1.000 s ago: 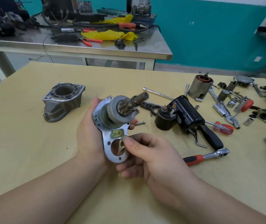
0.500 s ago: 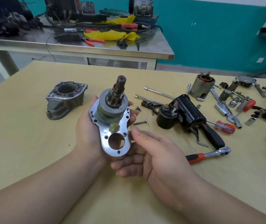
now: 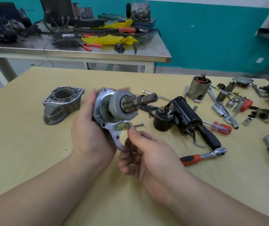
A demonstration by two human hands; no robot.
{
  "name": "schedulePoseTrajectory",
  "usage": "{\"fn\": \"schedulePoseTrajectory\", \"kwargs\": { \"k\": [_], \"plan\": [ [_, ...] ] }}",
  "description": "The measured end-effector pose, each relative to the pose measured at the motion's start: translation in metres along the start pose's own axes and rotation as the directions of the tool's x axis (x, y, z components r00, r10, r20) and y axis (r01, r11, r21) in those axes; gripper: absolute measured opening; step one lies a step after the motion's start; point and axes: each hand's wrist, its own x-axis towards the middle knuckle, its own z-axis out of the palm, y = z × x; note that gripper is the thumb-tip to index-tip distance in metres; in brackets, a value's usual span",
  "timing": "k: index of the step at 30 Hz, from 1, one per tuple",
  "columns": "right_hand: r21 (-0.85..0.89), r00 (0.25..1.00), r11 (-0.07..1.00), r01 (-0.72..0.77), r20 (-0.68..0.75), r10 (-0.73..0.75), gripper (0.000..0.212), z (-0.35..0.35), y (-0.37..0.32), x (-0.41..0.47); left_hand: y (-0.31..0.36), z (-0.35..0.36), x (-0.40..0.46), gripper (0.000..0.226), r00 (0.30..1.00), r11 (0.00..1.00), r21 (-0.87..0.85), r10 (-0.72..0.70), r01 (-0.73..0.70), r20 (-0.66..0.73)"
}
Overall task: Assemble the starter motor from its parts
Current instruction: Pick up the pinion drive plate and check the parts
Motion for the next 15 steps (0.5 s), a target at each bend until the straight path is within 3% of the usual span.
{"fn": "schedulePoseTrajectory", "kwargs": {
  "k": [3,6,8,10,13,15],
  "plan": [
    [-0.092,0.992,0.991,0.094,-0.071,-0.101,0.028,-0.01,-0.007,0.002,0.01,0.005,-0.002,0.04,0.984,0.986,-0.122,-0.098,0.117,0.15],
    [-0.287,0.949,0.925,0.25,-0.12,-0.293,0.034,-0.019,-0.018,0.001,0.02,-0.002,0.001,0.046,0.959,0.973,-0.116,-0.169,0.199,0.226],
    [-0.48,0.864,0.792,0.379,-0.123,-0.488,0.035,-0.023,-0.025,-0.001,0.025,-0.004,0.0,0.054,0.941,0.968,-0.024,-0.238,0.251,0.241],
    [-0.672,0.729,0.569,0.474,-0.063,-0.682,0.034,-0.026,-0.03,-0.001,0.026,-0.004,-0.001,0.061,0.935,0.96,0.073,-0.281,0.272,0.214],
    [-0.792,0.553,0.282,0.541,0.082,-0.829,0.028,-0.029,-0.035,0.0,0.022,-0.004,-0.004,0.06,0.941,0.953,0.125,-0.296,0.277,0.166],
    [-0.788,0.501,0.237,0.568,0.102,-0.859,0.025,-0.03,-0.038,0.0,0.02,-0.002,-0.006,0.06,0.938,0.946,0.174,-0.302,0.273,0.17]
  ]
}}
